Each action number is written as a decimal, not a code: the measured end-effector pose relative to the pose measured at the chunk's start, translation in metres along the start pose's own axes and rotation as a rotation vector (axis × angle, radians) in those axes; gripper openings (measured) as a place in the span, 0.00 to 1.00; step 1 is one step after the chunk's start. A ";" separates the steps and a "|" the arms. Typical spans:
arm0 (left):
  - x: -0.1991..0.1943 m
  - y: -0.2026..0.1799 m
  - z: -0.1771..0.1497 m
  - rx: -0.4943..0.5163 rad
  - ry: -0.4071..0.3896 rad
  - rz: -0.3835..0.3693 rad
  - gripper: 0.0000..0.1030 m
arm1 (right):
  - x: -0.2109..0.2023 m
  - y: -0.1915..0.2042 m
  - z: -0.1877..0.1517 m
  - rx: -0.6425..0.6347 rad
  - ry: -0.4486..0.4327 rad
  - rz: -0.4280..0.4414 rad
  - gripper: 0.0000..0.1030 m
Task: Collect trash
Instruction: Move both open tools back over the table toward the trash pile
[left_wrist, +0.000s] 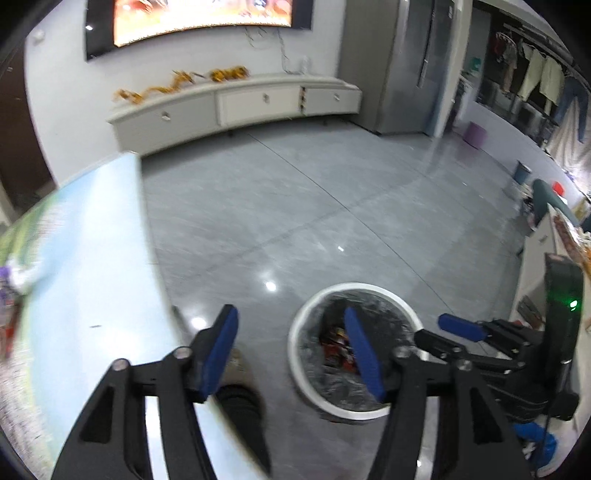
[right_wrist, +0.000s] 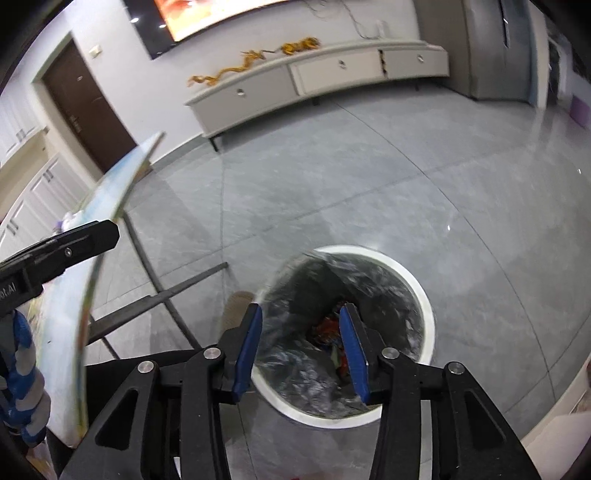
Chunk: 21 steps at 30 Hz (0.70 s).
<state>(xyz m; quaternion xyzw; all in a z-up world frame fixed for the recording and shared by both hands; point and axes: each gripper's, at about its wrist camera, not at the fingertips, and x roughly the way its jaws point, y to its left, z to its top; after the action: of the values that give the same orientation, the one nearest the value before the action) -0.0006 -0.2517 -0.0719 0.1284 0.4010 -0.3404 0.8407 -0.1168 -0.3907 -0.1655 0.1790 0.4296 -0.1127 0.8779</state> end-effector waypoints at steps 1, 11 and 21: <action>-0.006 0.004 -0.002 -0.002 -0.011 0.015 0.59 | -0.003 0.006 0.002 -0.013 -0.007 0.007 0.43; -0.064 0.048 -0.025 -0.039 -0.116 0.141 0.59 | -0.030 0.058 0.011 -0.092 -0.051 0.048 0.44; -0.104 0.082 -0.043 -0.103 -0.195 0.171 0.59 | -0.049 0.113 0.021 -0.189 -0.071 0.063 0.44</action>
<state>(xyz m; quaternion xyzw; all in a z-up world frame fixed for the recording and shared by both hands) -0.0166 -0.1215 -0.0255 0.0851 0.3220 -0.2574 0.9071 -0.0914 -0.2942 -0.0898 0.1046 0.4011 -0.0503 0.9087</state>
